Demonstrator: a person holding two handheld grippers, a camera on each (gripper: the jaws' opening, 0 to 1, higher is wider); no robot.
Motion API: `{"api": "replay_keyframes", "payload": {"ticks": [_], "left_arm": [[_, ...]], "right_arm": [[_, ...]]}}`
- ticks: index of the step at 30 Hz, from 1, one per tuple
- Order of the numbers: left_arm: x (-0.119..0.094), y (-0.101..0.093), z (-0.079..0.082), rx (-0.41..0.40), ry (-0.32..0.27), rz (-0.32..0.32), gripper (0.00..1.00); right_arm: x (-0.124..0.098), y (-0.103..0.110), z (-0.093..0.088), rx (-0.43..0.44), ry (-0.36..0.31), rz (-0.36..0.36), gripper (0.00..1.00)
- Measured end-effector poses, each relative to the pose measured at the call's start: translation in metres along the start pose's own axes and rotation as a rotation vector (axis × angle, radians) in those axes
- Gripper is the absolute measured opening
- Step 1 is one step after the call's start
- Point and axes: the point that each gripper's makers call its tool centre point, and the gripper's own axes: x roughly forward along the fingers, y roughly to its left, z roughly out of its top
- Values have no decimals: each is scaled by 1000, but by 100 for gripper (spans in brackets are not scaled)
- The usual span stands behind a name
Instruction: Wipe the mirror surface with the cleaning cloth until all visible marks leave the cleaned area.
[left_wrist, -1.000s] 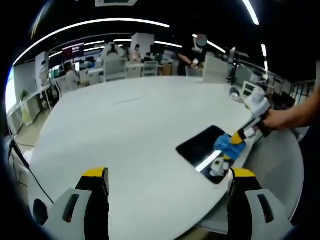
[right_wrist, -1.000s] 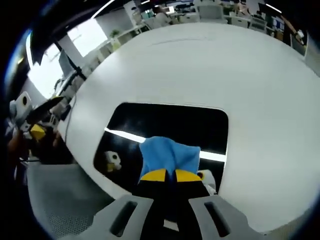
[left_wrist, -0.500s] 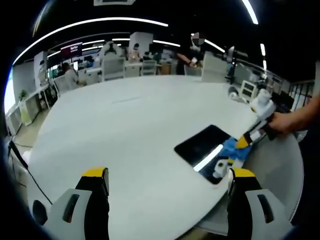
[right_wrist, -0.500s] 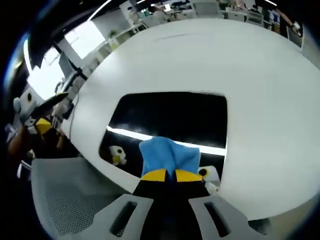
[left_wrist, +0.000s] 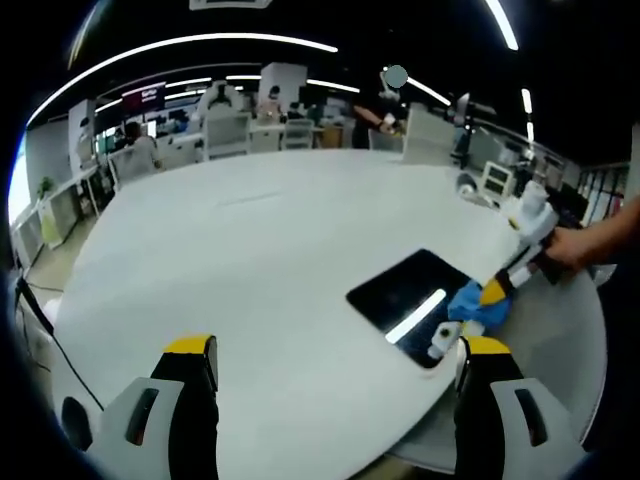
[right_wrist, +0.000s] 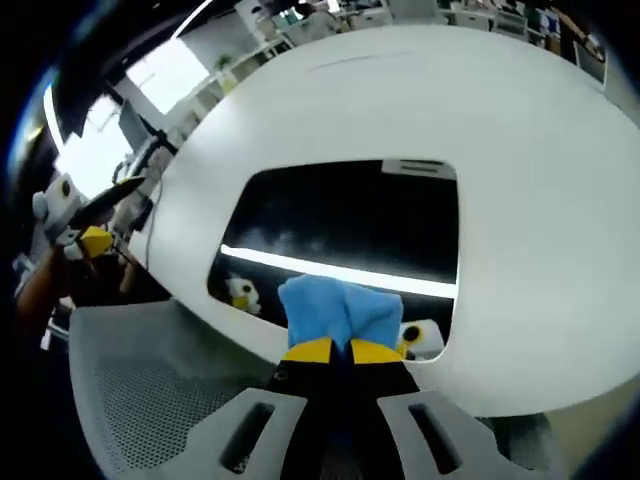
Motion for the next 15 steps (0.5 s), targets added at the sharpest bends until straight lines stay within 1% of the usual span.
{"api": "replay_keyframes", "payload": {"ticks": [8, 15], "left_arm": [[1, -3, 1, 0, 2, -2, 100], [1, -1, 3, -6, -7, 5, 100]], "right_arm": [[0, 0, 0, -1, 3, 4, 0], [-1, -1, 0, -7, 10, 0, 0]]}}
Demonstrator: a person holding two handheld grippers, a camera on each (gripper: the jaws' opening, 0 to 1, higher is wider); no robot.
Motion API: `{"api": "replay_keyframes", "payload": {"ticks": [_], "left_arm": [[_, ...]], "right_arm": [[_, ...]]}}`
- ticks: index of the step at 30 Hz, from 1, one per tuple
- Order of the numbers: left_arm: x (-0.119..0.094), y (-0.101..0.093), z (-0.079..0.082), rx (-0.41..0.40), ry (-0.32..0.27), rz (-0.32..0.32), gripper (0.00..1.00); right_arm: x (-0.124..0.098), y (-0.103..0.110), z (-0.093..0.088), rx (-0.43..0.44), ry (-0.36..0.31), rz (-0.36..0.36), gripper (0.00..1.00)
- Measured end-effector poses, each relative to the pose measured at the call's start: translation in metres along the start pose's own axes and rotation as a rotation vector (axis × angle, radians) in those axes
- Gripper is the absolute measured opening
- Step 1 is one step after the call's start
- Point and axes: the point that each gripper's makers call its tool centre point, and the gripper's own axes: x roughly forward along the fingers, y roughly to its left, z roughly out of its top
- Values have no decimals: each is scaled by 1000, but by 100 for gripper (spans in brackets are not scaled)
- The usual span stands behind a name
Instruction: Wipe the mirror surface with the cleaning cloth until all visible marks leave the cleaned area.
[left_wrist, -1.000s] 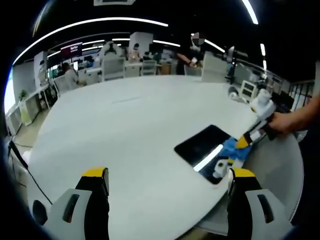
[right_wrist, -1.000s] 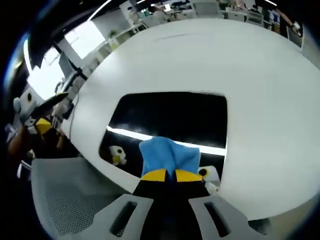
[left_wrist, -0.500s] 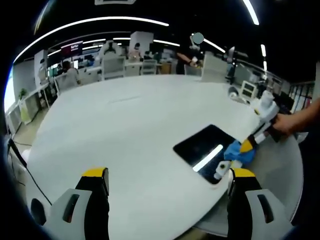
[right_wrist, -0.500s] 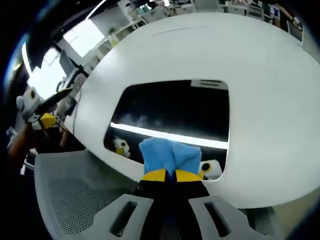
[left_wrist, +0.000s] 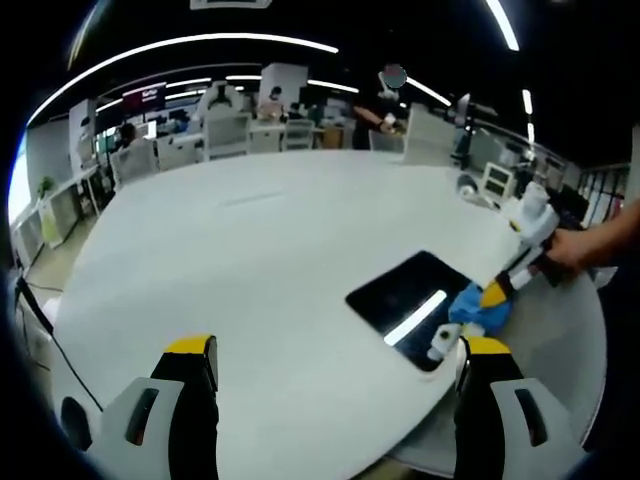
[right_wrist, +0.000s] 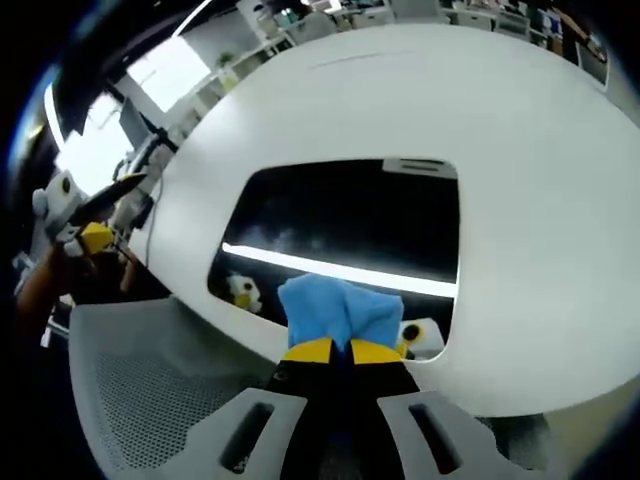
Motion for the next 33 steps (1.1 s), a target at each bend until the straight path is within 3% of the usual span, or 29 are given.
{"api": "replay_keyframes", "payload": {"ticks": [16, 33], "left_arm": [[0, 0, -5, 1, 11, -3, 100], [1, -1, -4, 7, 19, -12, 100]], "right_arm": [[-11, -30, -2, 34, 10, -55, 0], [-11, -34, 2, 45, 0, -72, 0]]}}
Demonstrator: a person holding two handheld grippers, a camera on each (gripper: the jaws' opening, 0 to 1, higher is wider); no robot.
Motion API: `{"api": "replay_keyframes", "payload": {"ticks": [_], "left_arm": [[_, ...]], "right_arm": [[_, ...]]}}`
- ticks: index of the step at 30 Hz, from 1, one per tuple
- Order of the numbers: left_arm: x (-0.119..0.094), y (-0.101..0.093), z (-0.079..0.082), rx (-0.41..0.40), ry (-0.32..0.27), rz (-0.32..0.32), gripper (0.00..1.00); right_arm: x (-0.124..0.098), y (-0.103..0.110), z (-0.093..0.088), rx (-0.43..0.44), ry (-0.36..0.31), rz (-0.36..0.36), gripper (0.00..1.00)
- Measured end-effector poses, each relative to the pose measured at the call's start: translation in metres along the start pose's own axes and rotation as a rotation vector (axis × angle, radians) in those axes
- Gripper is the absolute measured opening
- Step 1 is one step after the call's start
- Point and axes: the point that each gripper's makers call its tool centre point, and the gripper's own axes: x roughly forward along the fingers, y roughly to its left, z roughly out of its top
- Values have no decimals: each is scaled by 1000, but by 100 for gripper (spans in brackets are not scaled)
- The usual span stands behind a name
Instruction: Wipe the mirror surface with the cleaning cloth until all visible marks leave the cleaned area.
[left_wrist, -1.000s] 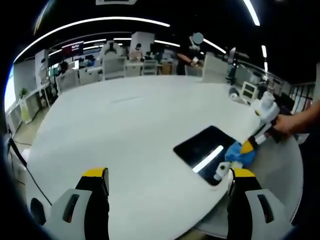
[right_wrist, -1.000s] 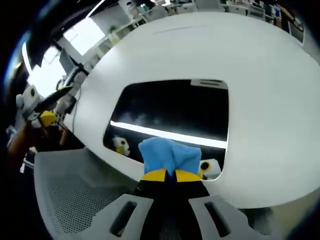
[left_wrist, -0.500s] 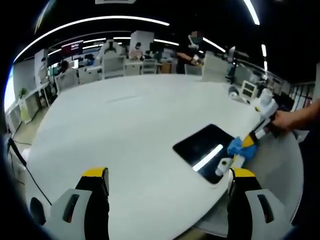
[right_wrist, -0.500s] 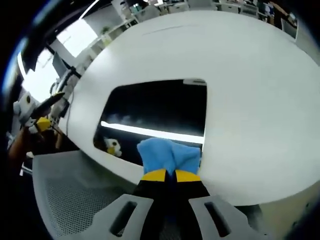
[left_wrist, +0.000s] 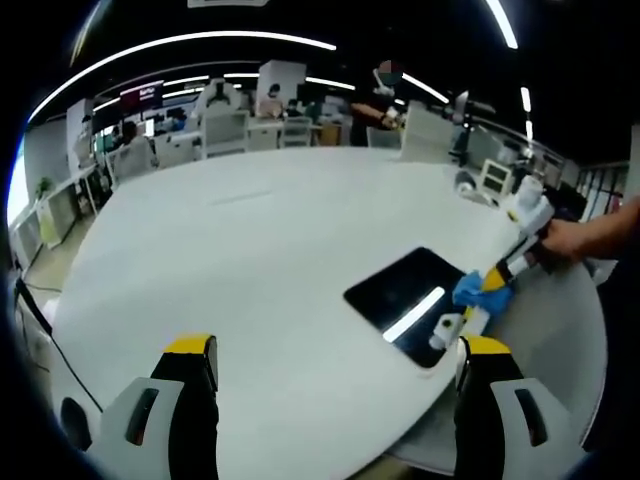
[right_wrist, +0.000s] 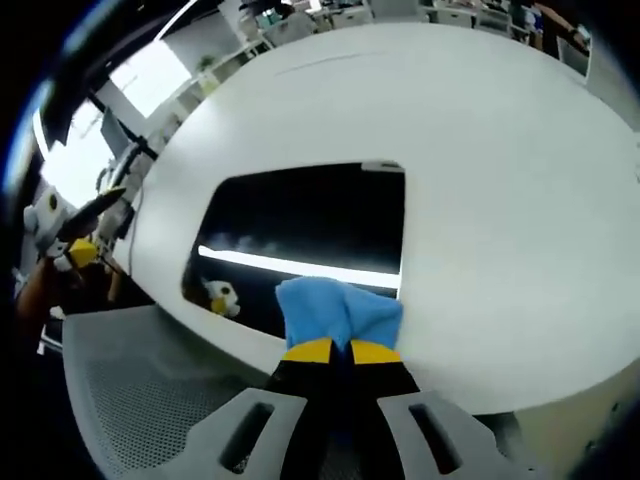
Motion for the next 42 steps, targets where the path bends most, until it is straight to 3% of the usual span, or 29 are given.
{"api": "replay_keyframes", "payload": {"ticks": [11, 42], "left_arm": [[-3, 4, -4, -16, -2, 15, 100], [-1, 3, -6, -51, -30, 32, 100]], "right_arm": [[5, -3, 13, 20, -6, -2, 0], [39, -37, 117, -15, -21, -51, 0]]}}
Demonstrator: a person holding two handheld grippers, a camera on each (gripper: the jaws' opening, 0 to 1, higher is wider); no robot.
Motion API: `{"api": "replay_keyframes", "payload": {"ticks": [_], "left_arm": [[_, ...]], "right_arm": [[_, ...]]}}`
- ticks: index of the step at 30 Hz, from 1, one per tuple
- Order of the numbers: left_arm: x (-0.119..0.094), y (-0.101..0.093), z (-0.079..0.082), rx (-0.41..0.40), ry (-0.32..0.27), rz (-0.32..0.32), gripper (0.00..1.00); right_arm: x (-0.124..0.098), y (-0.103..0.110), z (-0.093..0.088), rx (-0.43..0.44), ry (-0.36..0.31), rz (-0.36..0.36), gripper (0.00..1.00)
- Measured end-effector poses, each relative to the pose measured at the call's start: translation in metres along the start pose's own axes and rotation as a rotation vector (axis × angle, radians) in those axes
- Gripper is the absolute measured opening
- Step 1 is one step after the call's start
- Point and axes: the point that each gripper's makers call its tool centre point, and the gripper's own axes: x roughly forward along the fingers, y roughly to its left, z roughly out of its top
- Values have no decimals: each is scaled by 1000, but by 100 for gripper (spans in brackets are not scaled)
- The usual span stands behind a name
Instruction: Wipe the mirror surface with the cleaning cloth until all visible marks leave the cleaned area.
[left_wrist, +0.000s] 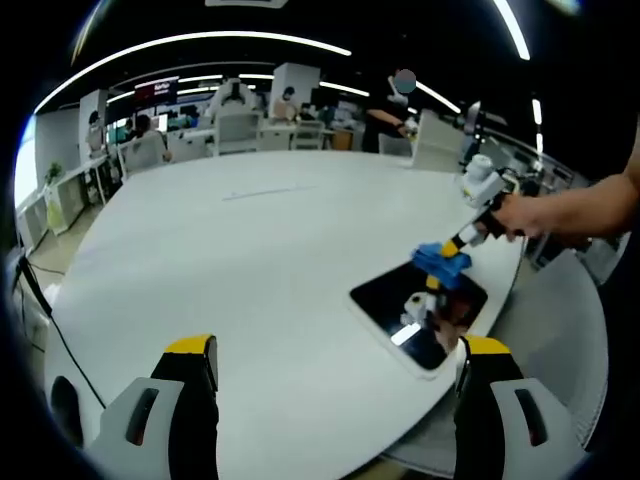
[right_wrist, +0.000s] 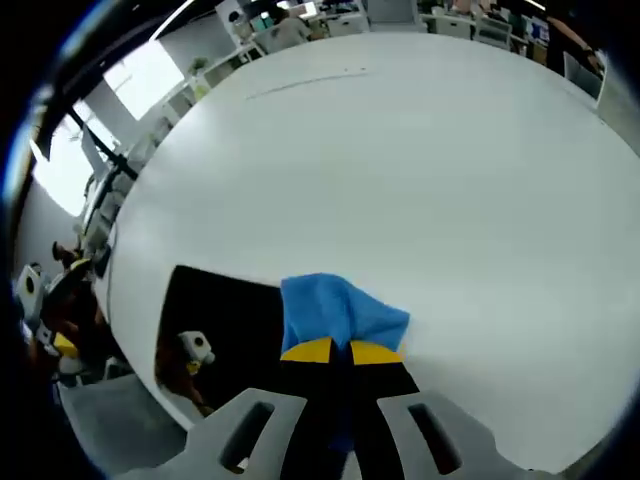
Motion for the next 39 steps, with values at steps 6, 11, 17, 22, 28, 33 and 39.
{"api": "replay_keyframes", "payload": {"ticks": [6, 11, 17, 22, 28, 33, 39], "left_arm": [[-1, 2, 0, -7, 0, 7, 100], [1, 2, -2, -11, 2, 9, 100], [5, -3, -1, -6, 7, -1, 100], [6, -1, 3, -6, 1, 6, 100], [8, 2, 2, -13, 0, 14, 100], [10, 0, 2, -14, 2, 13, 100], [14, -2, 3, -12, 1, 7, 100]], "right_arm": [[4, -2, 10, -6, -3, -10, 0], [4, -3, 8, -22, -32, -7, 0], [0, -6, 4, 25, -60, 16, 0], [-23, -22, -1, 26, -67, 21, 0], [-52, -59, -7, 32, -69, 0, 0], [-45, -91, -16, 3, -45, -49, 0], [-30, -95, -32, -104, -3, -52, 0]]}}
